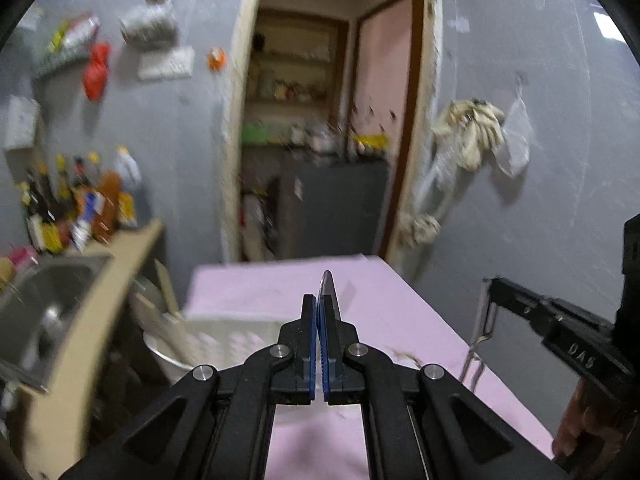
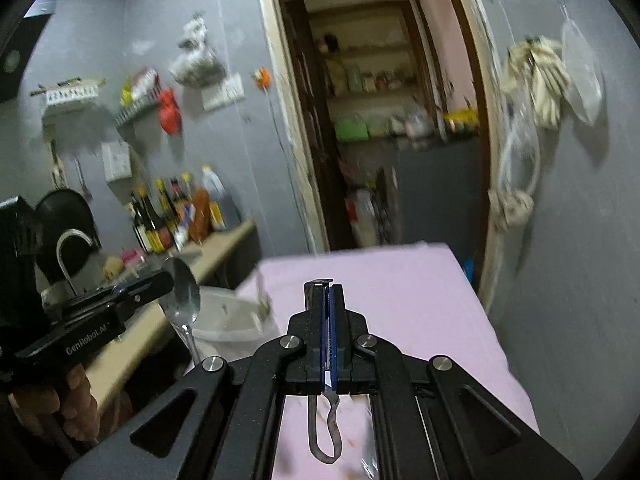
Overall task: Organize utensils
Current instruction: 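Lift the spoon and fork up over the white caddy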
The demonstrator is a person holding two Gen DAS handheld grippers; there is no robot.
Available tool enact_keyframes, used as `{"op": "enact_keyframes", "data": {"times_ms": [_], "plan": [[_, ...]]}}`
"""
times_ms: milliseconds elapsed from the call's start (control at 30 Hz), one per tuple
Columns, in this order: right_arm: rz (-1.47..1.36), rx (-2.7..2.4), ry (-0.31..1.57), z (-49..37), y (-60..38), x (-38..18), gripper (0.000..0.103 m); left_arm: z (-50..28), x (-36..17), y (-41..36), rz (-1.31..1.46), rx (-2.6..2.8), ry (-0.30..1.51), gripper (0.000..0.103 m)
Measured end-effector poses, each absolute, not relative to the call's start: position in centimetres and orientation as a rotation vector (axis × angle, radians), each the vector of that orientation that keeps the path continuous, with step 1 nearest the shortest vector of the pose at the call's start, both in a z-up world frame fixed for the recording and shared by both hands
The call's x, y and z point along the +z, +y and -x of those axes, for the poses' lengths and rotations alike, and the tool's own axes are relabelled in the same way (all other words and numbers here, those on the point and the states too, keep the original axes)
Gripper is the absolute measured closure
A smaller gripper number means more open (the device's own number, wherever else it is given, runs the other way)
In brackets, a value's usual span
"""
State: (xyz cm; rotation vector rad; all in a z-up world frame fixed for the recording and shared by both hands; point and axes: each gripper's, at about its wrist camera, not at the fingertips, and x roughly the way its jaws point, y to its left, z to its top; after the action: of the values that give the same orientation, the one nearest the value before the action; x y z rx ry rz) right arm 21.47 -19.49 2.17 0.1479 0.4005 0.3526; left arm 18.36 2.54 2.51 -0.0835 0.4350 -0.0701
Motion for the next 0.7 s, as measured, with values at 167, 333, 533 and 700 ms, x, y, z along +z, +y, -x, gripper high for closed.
{"op": "enact_keyframes", "data": {"times_ms": [167, 333, 533, 700], "plan": [[-0.192, 0.374, 0.266, -22.5, -15.9, 6.0, 0.101, -17.9, 6.3, 6.7, 0.09, 0.018, 0.324, 0.101], [-0.249, 0.395, 0.206, -23.9, -12.6, 7.7, 0.101, -18.1, 8.3, 10.5, 0.092, 0.114, 0.253, 0.101], [-0.253, 0.405, 0.207, -26.8, -9.3, 5.6, 0.101, -19.8, 6.8, 13.1, 0.073, 0.187, 0.247, 0.101], [-0.22, 0.395, 0.263, -28.9, -7.5, 3.2, 0.101, -21.5, 4.6, 13.2, 0.04, 0.221, 0.25, 0.101]]}}
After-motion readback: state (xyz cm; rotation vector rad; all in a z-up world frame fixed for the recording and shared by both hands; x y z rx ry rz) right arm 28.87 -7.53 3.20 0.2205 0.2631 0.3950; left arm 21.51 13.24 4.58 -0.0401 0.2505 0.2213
